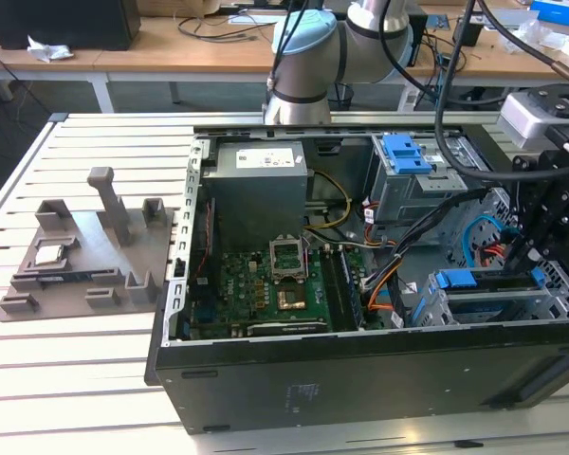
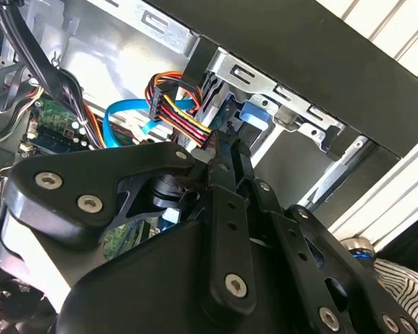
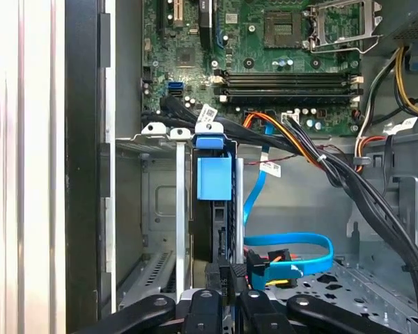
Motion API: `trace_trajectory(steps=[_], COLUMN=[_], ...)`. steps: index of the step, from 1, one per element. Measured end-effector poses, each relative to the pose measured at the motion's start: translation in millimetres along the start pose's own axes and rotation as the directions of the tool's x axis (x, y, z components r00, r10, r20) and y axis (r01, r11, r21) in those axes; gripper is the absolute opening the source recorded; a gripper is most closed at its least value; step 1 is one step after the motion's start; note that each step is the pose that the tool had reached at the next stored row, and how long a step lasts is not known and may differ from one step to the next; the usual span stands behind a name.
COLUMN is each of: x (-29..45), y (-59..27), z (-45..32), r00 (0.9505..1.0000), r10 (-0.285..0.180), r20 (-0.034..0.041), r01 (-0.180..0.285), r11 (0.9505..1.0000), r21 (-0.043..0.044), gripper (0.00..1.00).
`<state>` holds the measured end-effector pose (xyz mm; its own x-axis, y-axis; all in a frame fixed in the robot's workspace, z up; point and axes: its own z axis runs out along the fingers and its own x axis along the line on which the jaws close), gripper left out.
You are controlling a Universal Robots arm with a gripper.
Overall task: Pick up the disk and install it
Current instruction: 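Insert the first disk wire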
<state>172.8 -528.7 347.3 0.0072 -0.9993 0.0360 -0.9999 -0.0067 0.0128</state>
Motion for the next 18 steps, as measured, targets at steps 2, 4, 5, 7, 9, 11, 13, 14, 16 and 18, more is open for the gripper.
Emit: trace_trajectory(steps=[2,4,5,7,9,11,13,14,16,18], x=[0.0,0.0,0.0,-0.1,-0.1,-0.2,-0.2,-0.2,-0.2,-0.1], y=[0.0,0.2,0.9,1.5,1.6,1.6,1.6,1.6,1.7,1.7], z=[1.0,1.6,2.0,2.7,4.1,5.0,6.1,6.5,6.7,4.0], r00=[1.0,1.0,1.0,1.0,1.0,1.0,1.0,1.0,1.0,1.0], r10=[0.0,-0.001,0.0,-0.001,-0.001,-0.001,-0.001,-0.001,-0.001,-0.002], r20=[0.0,0.0004,0.0009,0.0007,0.0007,0.0005,0.0004,0.0006,0.0008,0.0023], r01=[0.0,0.001,0.0,0.001,0.001,0.001,0.001,0.001,0.001,0.002], r11=[1.0,1.0,1.0,1.0,1.0,1.0,1.0,1.0,1.0,1.0], r21=[0.0,0.0,0.0,0.0,0.0001,0.0,0.0,0.0,0.0001,0.0002], gripper=[0.17,0.17,0.17,0.17,0.17,0.17,0.17,0.17,0.17,0.17])
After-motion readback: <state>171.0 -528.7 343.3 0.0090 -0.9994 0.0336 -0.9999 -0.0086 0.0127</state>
